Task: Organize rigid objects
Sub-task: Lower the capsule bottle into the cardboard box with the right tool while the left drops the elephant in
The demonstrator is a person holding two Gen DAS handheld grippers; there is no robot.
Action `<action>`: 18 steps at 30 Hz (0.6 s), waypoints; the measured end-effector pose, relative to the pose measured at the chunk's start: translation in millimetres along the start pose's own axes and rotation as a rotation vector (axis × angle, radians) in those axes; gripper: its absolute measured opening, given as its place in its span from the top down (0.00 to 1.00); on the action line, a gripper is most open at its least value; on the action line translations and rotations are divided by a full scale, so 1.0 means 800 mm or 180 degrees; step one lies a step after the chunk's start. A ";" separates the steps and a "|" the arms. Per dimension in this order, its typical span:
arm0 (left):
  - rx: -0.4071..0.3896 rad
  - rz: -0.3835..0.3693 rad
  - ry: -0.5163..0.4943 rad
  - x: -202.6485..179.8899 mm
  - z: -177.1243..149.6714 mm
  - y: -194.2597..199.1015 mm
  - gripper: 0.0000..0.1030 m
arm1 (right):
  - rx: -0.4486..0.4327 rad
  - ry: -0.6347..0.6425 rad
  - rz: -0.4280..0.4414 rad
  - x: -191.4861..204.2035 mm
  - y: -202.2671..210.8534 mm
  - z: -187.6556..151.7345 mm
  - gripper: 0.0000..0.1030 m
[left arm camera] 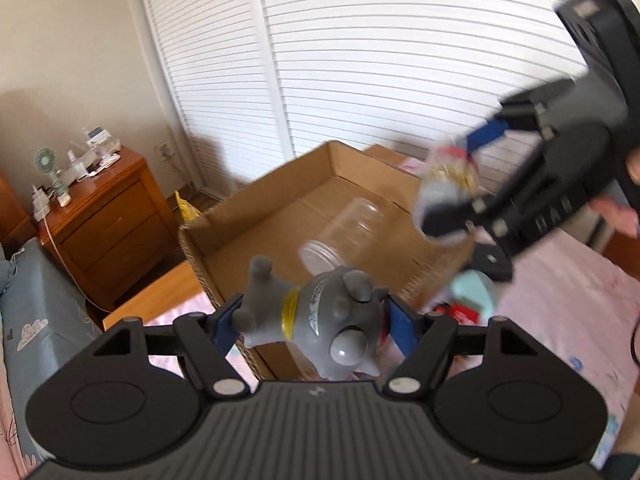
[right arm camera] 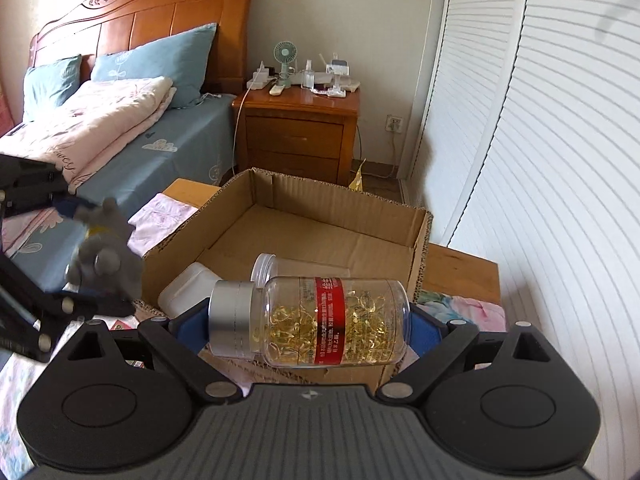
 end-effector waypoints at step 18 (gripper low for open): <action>0.0079 0.0114 0.0368 0.058 0.040 -0.064 0.29 | -0.0141 -0.0308 -0.0086 0.018 0.053 -0.052 0.00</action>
Point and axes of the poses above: each gripper's, at about its wrist camera, not at the fingertips, and y roughly against the way its jaws point, x to its left, z to its top, the point moved 7 cm from there along -y, roughly the way its jaws point, and after that the axes turned 8 degrees about -z, right-handed, at the moved point
